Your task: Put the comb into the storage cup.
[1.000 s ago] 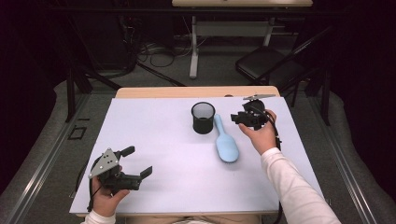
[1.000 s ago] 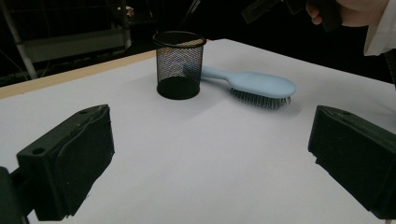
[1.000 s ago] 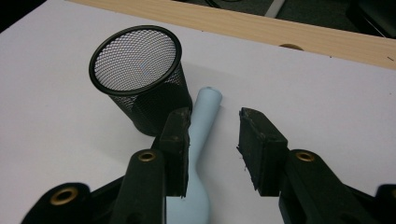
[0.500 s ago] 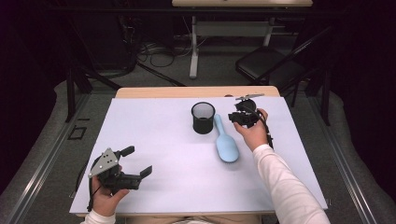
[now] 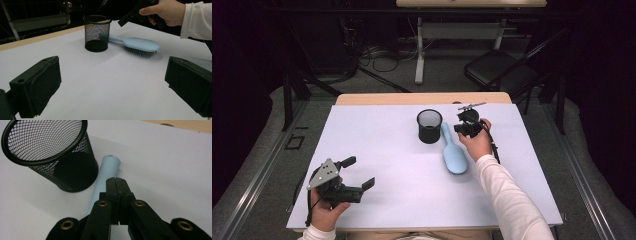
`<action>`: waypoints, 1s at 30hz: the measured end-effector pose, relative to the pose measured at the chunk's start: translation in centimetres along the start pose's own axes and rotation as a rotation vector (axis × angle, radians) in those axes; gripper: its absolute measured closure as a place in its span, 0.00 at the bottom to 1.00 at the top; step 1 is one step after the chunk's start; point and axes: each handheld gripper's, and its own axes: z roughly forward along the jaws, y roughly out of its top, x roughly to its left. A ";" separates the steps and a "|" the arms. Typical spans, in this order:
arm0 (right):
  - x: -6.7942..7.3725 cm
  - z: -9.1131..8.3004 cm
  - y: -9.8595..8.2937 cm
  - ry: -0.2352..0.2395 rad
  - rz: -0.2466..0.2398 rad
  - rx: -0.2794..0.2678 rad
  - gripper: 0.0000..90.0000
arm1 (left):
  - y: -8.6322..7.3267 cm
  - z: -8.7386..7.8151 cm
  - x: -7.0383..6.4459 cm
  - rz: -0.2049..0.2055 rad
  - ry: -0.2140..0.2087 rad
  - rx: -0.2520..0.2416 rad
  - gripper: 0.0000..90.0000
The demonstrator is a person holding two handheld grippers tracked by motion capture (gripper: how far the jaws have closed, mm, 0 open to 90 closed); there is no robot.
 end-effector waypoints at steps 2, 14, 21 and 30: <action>0.2 0.4 -0.1 0.010 0.000 0.005 1.00 | 0.0 0.0 0.0 0.001 0.002 0.001 0.00; 1.1 2.2 -0.5 0.032 -0.008 0.045 1.00 | -0.1 0.0 0.1 0.001 0.002 0.004 0.00; 2.1 2.9 -0.7 0.049 -0.028 0.057 1.00 | -0.1 0.0 0.2 0.000 0.002 0.005 0.00; 2.8 3.7 -0.8 0.049 -0.036 0.074 1.00 | -0.1 0.1 0.2 0.000 0.002 0.009 0.00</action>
